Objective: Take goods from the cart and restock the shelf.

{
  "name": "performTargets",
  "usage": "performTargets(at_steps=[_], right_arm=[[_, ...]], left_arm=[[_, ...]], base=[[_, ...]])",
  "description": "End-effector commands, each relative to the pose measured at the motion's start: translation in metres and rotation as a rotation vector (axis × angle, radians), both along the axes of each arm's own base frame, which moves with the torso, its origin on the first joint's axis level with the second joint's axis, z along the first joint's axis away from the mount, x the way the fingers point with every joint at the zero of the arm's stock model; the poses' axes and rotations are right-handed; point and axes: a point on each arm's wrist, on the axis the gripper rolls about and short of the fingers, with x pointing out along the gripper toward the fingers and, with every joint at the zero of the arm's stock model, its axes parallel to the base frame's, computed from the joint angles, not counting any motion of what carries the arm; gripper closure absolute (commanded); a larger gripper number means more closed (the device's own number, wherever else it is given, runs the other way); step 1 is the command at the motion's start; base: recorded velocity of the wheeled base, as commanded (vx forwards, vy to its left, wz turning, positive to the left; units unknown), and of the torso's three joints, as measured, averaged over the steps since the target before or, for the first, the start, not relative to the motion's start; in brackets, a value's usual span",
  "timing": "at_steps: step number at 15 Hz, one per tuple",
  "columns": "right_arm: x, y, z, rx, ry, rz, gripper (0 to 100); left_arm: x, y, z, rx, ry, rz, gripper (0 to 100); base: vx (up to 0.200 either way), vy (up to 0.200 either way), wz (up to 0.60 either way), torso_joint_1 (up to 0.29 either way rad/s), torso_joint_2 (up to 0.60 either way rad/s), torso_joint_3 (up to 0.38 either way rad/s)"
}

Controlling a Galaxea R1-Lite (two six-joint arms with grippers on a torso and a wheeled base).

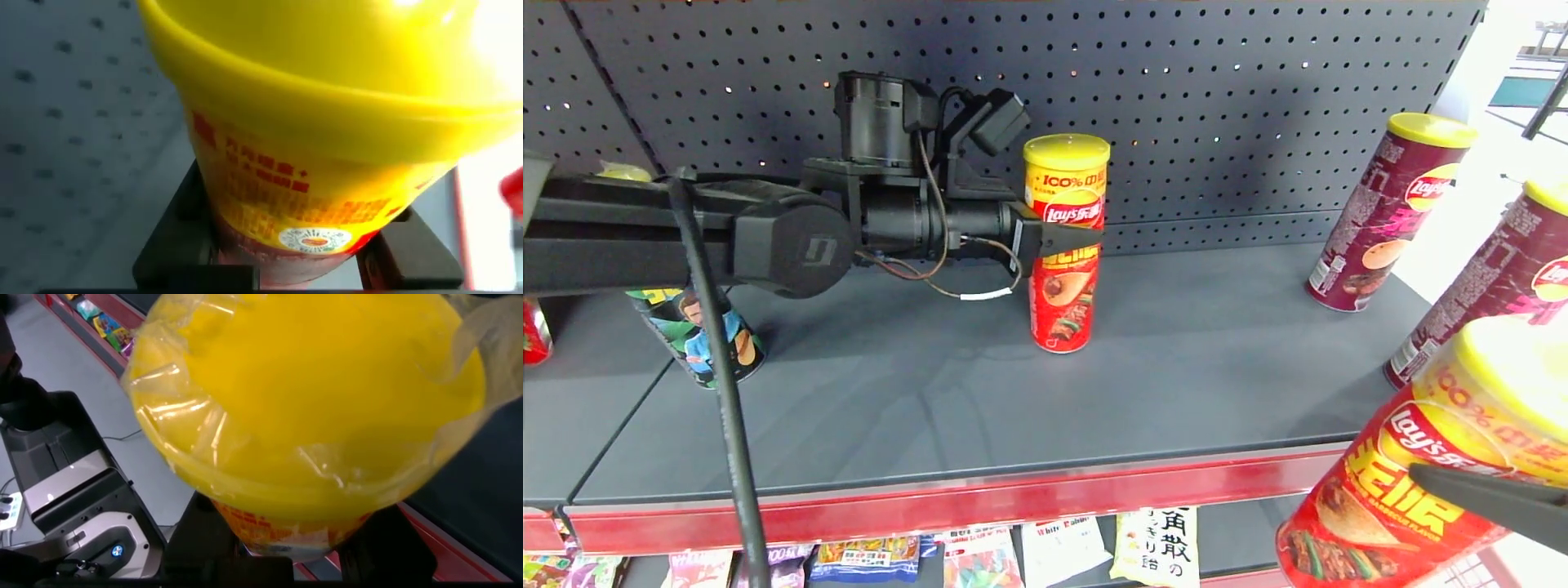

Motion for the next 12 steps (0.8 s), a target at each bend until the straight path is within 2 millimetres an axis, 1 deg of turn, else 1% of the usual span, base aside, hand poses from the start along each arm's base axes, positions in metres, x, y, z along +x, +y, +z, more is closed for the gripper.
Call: performTargets(at_steps=[1,4,5,8,10,12], right_arm=[[0.001,0.0,0.0,-0.001,0.001,0.001,100],[0.0,0.0,0.001,0.001,-0.003,0.001,100],[-0.001,0.0,0.001,0.002,-0.004,0.001,100],[0.0,0.0,0.001,0.002,-0.004,0.001,100],[0.0,0.0,0.001,0.002,-0.004,0.001,100],[0.0,0.0,0.0,0.0,0.0,0.001,100]], left_arm=[[-0.028,-0.001,0.012,-0.023,0.022,-0.019,100],[-0.052,0.006,0.007,-0.002,0.051,-0.034,100],[-0.061,0.011,0.002,0.012,0.07,-0.037,100],[-0.071,0.014,-0.006,0.044,0.047,-0.046,100],[-0.081,0.017,-0.003,0.046,0.042,-0.033,100],[-0.091,0.02,-0.005,0.053,0.052,-0.044,100]], base=[[0.0,0.0,0.0,0.0,0.0,0.0],[0.0,0.0,0.0,0.0,0.0,0.0],[0.0,0.0,0.0,0.0,0.0,0.0],[0.0,0.0,0.0,0.0,0.0,0.0],[0.0,0.0,0.0,0.0,0.0,0.0],[0.0,0.0,0.0,0.0,0.0,0.0]])
